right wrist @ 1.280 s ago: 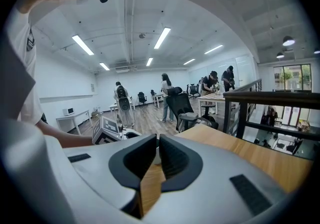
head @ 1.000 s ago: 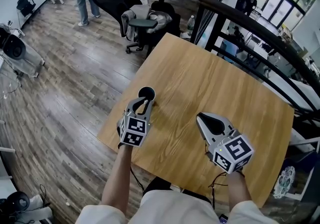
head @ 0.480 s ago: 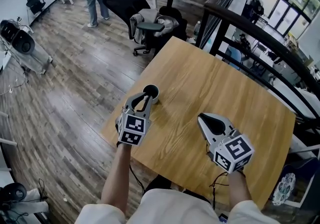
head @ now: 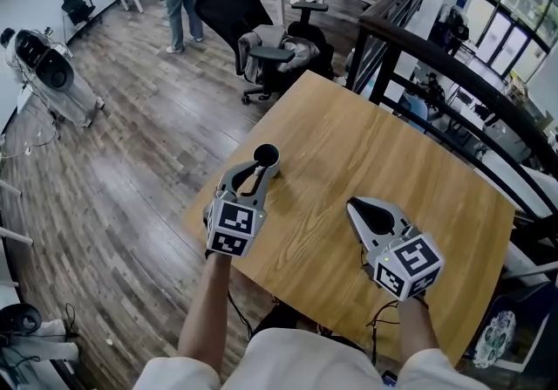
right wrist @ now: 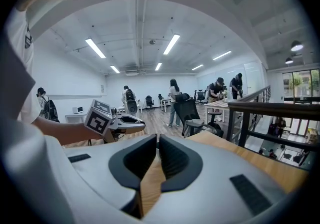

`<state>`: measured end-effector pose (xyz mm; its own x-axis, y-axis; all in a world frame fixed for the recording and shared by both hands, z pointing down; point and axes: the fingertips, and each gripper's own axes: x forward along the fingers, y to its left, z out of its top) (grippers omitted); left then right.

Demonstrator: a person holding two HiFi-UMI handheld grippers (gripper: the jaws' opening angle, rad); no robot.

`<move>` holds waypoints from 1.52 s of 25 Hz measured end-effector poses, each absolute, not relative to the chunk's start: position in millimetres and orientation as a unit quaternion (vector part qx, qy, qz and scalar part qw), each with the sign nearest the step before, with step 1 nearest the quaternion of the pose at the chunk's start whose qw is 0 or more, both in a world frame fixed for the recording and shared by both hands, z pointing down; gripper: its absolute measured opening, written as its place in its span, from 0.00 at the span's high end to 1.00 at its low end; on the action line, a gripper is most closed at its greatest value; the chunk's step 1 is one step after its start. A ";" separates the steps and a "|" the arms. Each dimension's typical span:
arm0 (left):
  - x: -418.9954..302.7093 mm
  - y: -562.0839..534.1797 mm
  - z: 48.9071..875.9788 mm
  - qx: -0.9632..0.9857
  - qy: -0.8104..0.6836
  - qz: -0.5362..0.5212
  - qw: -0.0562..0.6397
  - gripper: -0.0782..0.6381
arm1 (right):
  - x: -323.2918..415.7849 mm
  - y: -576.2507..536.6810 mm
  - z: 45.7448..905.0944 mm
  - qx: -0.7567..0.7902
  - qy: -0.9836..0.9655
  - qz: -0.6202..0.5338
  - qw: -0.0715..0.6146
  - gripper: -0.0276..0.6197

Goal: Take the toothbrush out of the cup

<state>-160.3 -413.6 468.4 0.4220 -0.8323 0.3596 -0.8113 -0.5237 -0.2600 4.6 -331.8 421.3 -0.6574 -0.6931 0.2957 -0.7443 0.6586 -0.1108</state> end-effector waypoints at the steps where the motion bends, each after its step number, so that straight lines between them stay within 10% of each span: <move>1: -159.0 -409.3 465.4 -0.843 0.489 -0.223 0.023 0.78 | 6.3 -329.6 418.2 0.397 -0.905 0.115 0.106 0.90; 38: -113.8 -194.4 361.6 -0.821 0.546 -0.151 0.077 0.78 | 39.4 -206.1 357.5 0.338 -0.937 0.061 0.057 0.90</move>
